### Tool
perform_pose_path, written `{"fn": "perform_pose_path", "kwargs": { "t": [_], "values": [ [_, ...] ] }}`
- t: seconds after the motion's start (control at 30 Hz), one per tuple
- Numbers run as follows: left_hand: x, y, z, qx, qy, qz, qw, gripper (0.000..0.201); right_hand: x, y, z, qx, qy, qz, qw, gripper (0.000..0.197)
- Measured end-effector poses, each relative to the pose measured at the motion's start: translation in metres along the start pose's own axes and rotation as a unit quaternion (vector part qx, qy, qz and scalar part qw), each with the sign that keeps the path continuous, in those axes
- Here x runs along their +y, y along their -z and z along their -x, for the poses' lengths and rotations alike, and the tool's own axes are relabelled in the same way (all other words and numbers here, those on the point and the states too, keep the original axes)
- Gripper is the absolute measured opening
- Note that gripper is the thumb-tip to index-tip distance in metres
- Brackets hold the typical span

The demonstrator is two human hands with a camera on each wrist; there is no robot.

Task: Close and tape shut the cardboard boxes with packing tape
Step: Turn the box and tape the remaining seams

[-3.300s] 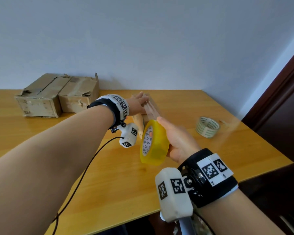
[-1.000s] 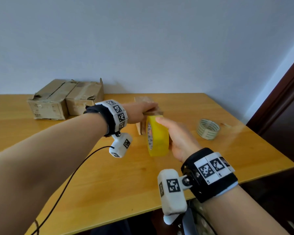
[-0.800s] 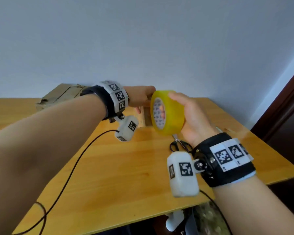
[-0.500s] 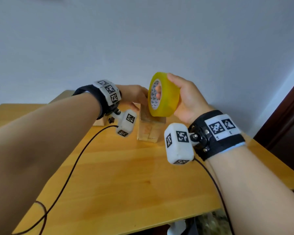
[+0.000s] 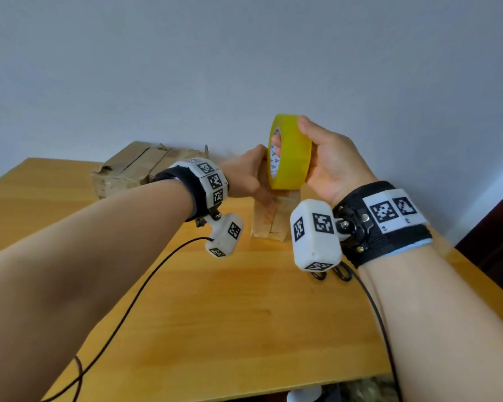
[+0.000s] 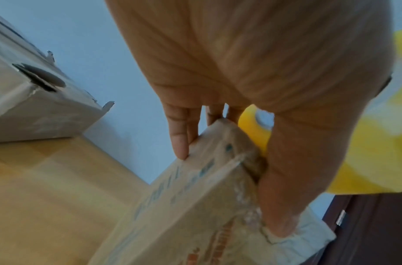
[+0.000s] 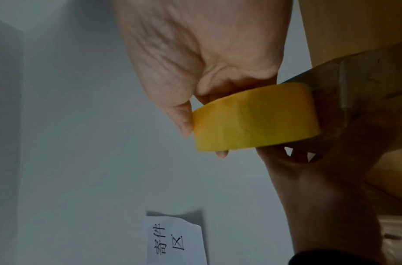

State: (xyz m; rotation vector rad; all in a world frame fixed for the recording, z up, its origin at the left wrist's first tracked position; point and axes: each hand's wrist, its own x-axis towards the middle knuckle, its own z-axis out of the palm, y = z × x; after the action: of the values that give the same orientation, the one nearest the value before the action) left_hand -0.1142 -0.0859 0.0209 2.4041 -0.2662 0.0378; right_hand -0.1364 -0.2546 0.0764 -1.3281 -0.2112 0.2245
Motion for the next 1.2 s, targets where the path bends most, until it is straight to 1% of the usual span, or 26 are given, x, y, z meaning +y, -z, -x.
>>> {"fn": "perform_pose_path", "kwargs": {
  "t": [0.1,0.2,0.23,0.3,0.37,0.47,0.53,0.63,0.73,0.87,0.93,1.03,1.13,1.2],
  "values": [
    [0.003,0.002,0.001,0.027,0.011,-0.004,1.0,0.108,-0.005,-0.004,0.001,0.008,0.007,0.005,1.0,0.035],
    [0.001,0.004,-0.003,0.025,-0.007,-0.01,1.0,0.113,-0.007,-0.008,0.003,0.007,0.008,0.01,1.0,0.037],
    [0.003,0.007,-0.001,0.02,-0.01,-0.005,1.0,0.11,-0.008,-0.007,0.004,0.008,0.008,0.008,1.0,0.036],
    [0.004,0.012,0.001,0.017,-0.006,-0.004,1.0,0.096,-0.01,-0.005,0.006,0.01,0.007,0.009,1.0,0.031],
    [-0.001,0.016,0.0,0.035,-0.005,-0.019,0.999,0.085,-0.012,-0.003,0.008,0.004,0.005,0.029,1.0,0.028],
    [-0.004,0.019,-0.001,0.052,-0.011,-0.052,0.997,0.081,-0.009,-0.001,0.011,-0.001,0.0,0.036,0.999,0.027],
    [-0.005,0.019,-0.001,0.059,-0.011,-0.05,0.997,0.08,-0.01,0.001,0.013,0.006,-0.004,0.027,1.0,0.025],
    [-0.008,0.019,0.0,0.083,-0.02,-0.021,0.996,0.072,-0.008,0.007,0.016,0.009,-0.018,0.025,0.999,0.022],
    [-0.012,0.02,0.0,0.093,-0.013,-0.002,0.996,0.075,0.001,0.012,0.02,0.019,-0.029,0.042,0.999,0.025],
    [-0.015,0.018,-0.003,0.089,-0.029,0.009,0.996,0.082,0.005,0.014,0.021,0.018,-0.035,0.044,0.998,0.025],
    [-0.015,0.017,-0.005,0.101,-0.033,-0.001,0.994,0.08,0.006,0.015,0.021,0.021,-0.034,0.057,0.998,0.024],
    [-0.018,0.017,-0.01,0.127,-0.023,-0.019,0.991,0.07,0.005,0.016,0.021,0.021,-0.049,0.064,0.996,0.027],
    [-0.017,0.02,-0.014,0.133,-0.028,0.003,0.991,0.067,0.007,0.018,0.023,0.018,-0.066,0.064,0.996,0.028],
    [-0.015,0.02,-0.014,0.131,-0.032,0.032,0.99,0.069,0.009,0.019,0.024,0.022,-0.07,0.066,0.995,0.03]
  ]
}}
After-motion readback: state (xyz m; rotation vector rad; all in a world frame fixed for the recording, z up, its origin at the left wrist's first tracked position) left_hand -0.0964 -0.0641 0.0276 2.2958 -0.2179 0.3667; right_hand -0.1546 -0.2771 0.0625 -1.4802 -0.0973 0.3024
